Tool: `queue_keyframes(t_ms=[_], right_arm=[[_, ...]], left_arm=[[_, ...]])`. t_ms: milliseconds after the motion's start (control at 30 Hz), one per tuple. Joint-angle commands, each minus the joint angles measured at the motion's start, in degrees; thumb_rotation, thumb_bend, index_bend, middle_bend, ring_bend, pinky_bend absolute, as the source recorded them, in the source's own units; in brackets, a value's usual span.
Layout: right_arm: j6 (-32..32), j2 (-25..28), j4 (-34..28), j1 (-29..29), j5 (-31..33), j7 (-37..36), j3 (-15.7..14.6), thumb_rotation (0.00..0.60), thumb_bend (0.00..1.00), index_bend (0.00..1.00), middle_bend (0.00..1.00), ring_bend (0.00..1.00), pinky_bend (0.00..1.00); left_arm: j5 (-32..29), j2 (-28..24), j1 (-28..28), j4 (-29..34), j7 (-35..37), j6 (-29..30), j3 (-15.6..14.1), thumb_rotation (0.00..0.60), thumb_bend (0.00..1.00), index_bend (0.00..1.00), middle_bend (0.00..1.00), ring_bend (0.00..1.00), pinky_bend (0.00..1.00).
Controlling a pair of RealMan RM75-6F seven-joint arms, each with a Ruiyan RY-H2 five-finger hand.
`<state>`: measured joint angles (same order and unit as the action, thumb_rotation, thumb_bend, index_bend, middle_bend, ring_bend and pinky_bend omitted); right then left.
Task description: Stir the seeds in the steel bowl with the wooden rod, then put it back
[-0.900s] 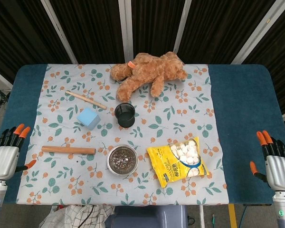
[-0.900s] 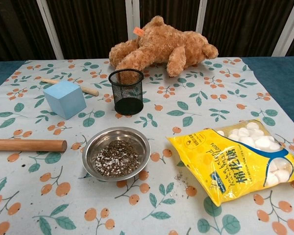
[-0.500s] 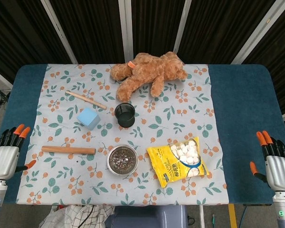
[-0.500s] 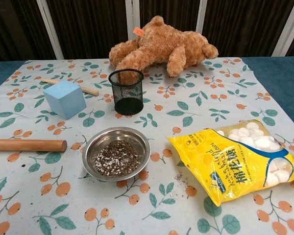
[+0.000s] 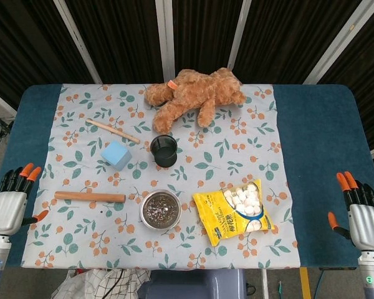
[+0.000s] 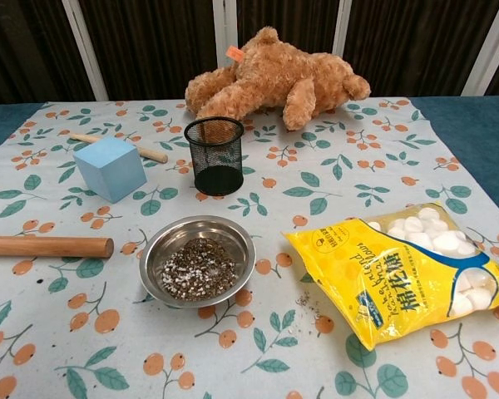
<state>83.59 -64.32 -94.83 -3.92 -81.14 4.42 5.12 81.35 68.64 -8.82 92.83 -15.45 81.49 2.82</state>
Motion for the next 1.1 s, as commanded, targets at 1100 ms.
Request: queue_keyframes(t_ms=[1100], right_arm=[[-0.4,0.2,0.0,0.0,0.2,-0.5,-0.1,0.600,0.42,0.00,0.00,0.00,0.00]], left_arm=[[-16.2,9.0,-13.3,4.0,-21.2,-17.4,3.5,0.600,0.23,0.40,0.37,0.23,0.35]])
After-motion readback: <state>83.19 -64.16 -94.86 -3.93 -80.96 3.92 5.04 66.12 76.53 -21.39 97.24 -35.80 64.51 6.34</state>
